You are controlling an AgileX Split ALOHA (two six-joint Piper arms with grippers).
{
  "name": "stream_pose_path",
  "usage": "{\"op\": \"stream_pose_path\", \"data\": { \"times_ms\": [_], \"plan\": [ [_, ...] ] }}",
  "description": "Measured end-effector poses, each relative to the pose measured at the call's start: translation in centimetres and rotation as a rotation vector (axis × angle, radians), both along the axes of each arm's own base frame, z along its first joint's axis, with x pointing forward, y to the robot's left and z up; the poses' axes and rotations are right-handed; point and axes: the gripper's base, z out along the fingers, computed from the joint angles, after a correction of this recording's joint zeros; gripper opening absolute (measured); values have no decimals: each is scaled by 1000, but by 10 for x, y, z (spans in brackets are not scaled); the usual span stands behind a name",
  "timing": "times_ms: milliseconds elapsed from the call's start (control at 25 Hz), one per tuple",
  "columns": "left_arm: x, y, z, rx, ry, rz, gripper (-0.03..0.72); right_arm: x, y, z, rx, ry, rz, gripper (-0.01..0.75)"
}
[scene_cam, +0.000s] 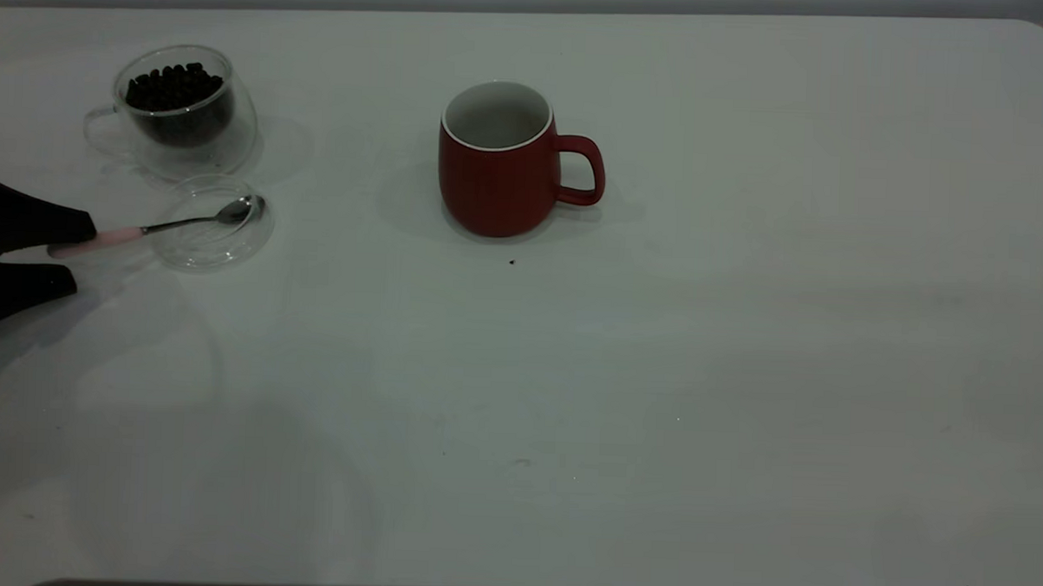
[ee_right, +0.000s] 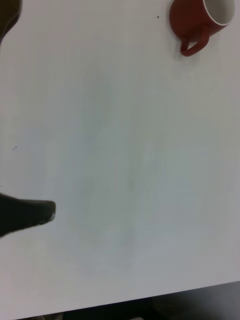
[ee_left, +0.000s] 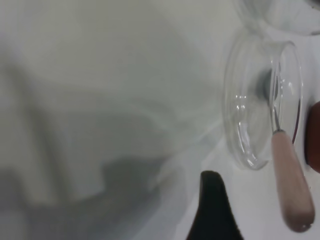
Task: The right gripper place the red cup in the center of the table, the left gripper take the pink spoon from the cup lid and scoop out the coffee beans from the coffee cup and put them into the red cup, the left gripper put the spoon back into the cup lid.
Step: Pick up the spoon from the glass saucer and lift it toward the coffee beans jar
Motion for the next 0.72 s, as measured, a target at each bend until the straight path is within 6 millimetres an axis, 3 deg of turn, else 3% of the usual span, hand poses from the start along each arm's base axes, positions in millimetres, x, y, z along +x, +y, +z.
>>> {"op": "stream_pose_path", "data": {
  "times_ms": [720],
  "plan": [
    [1,-1,0,-12,-9,13,526,0,0,0,0,0,0,556]
  ]
}}
